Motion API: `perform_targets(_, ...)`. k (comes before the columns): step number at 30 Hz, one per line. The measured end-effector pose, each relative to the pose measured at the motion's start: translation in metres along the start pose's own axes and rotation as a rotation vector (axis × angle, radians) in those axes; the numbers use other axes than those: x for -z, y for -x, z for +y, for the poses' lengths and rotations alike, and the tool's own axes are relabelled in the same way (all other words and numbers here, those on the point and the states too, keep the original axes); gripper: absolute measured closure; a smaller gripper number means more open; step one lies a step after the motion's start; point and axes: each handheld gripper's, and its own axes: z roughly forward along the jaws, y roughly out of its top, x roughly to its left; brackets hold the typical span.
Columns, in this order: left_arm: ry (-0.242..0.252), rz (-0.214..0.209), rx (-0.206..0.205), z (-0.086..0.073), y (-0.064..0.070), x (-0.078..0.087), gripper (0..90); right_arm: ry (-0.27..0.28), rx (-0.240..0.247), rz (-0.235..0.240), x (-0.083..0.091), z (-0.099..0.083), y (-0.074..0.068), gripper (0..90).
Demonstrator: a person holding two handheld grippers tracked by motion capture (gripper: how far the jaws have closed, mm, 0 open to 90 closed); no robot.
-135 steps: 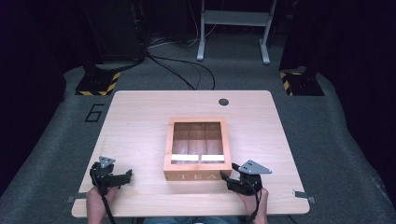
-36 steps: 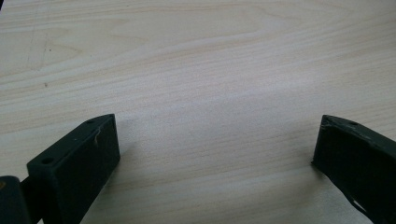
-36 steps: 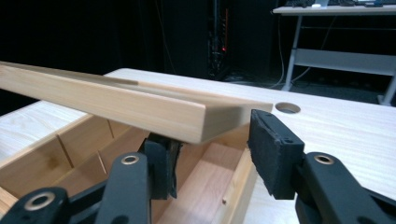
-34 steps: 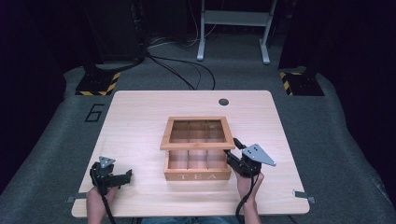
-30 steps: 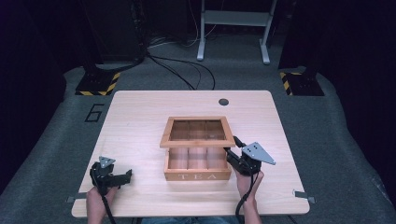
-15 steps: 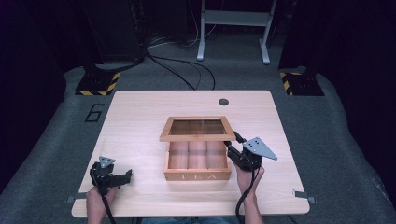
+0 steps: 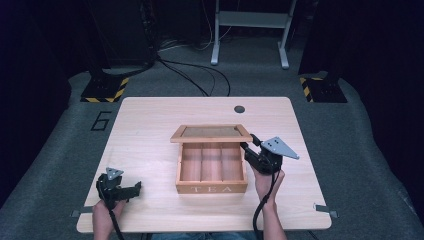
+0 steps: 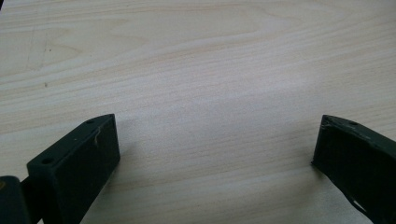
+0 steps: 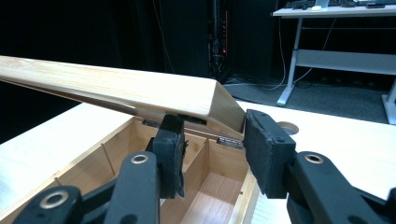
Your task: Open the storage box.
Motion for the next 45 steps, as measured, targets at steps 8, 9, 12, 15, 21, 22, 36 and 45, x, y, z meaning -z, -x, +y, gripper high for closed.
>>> perform_targets(8, 0.0, 0.0, 0.0, 0.0, 0.0, 0.0, 0.4, -0.022, -0.009, 0.008, -0.004, 0.012, 0.003, 58.4)
perform_targets(9, 0.0, 0.0, 0.0, 0.0, 0.0, 0.0, 0.4, -0.025, -0.007, 0.011, -0.005, 0.013, 0.004, 58.4)
perform_targets(12, -0.006, -0.004, -0.001, 0.0, 0.0, 0.0, 0.4, -0.036, -0.005, 0.011, -0.007, 0.018, 0.006, 58.4)
perform_targets(15, -0.005, -0.003, 0.0, 0.0, 0.0, 0.0, 0.4, -0.045, -0.018, 0.013, -0.009, 0.022, 0.007, 58.4)
perform_targets(21, -0.006, 0.0, -0.008, 0.0, -0.001, 0.0, 0.4, -0.059, -0.039, 0.029, -0.015, 0.033, 0.012, 58.4)
perform_targets(22, -0.006, 0.0, -0.008, 0.0, -0.001, 0.0, 0.4, -0.06, -0.041, 0.03, -0.016, 0.035, 0.013, 58.4)
perform_targets(36, -0.006, 0.0, -0.008, 0.0, -0.001, 0.0, 0.4, -0.069, -0.047, 0.039, -0.026, 0.048, 0.019, 58.7)
perform_targets(45, -0.006, 0.0, -0.008, 0.0, -0.001, 0.0, 0.4, -0.067, -0.049, 0.039, -0.026, 0.047, 0.019, 58.7)
